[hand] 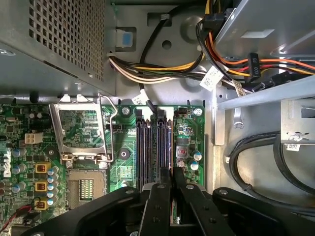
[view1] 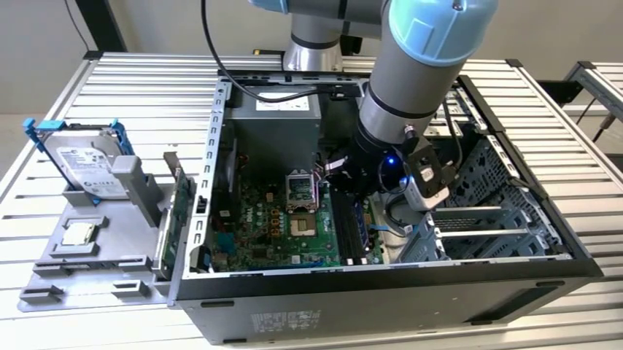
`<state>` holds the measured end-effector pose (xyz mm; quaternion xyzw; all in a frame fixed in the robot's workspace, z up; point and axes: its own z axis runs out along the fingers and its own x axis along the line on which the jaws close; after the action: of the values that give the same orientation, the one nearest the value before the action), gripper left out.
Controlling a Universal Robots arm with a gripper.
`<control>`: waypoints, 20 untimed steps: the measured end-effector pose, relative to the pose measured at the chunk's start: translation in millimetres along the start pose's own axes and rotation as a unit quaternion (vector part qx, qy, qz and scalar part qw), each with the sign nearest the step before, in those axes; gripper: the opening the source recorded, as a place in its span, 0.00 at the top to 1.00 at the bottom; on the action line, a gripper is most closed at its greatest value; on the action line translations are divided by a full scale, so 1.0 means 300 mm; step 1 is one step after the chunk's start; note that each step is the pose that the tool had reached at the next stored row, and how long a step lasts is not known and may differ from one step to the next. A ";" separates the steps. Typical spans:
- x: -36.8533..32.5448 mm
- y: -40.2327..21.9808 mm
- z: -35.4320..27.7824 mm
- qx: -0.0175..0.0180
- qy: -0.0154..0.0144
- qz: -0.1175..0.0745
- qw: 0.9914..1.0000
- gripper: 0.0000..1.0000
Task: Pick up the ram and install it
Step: 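Insert the ram into the slot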
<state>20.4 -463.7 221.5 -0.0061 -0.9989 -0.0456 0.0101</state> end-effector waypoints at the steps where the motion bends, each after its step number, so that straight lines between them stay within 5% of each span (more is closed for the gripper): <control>1: 0.000 0.000 0.000 0.000 0.000 0.000 1.000 1.00; 20: 0.000 -0.002 0.014 0.000 0.000 0.000 1.000 1.00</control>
<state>20.4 -463.7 217.3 -0.0061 -0.9989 -0.0457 0.0101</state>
